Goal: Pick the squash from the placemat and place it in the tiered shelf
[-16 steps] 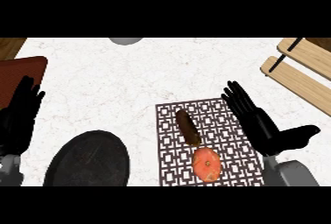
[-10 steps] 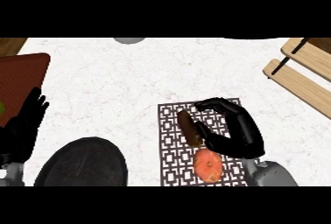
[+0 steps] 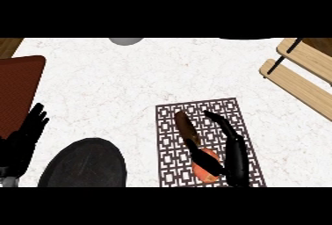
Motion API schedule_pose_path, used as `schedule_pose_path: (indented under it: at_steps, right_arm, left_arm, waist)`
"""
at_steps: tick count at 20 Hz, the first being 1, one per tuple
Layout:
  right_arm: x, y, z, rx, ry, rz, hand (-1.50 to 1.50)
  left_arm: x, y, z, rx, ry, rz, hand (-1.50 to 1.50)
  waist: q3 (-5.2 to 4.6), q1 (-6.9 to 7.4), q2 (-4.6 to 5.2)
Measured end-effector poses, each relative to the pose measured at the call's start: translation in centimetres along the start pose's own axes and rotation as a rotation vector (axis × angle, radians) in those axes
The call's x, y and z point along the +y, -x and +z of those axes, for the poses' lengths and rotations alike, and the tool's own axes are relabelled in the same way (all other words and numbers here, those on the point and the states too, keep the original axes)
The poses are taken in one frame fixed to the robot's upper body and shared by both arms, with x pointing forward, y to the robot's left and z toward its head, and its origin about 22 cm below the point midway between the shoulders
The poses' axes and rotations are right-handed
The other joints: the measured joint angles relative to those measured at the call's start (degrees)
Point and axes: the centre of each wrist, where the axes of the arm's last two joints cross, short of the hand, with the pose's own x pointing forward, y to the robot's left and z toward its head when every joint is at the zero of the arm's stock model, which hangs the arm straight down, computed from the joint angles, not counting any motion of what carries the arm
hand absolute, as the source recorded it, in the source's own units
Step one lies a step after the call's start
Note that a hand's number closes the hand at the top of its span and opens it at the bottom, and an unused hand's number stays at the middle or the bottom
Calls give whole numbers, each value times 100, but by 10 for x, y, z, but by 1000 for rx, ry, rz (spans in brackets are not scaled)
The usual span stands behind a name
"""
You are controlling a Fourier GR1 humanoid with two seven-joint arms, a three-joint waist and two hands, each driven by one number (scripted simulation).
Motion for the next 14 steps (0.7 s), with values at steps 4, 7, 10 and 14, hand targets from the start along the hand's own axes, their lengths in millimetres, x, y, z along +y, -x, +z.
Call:
schedule_pose_path:
  at_steps: [4,7,10,14]
  right_arm:
    - [19,-4,33,31,39,124,-150]
    - [16,3,46,75,39,266,-150]
    - [11,4,52,135,12,396,-150]
    - [9,-4,60,236,-94,575,-150]
  left_arm:
    - [4,2,-1,9,5,-1,0]
    - [5,5,1,17,5,-4,0]
    - [4,6,3,20,5,-1,0]
    - [2,8,3,14,9,-4,0]
  waist:
    - [-4,-16,-5]
    - [-17,-58,-14]
    - [-25,-73,-19]
    - [-30,-48,-4]
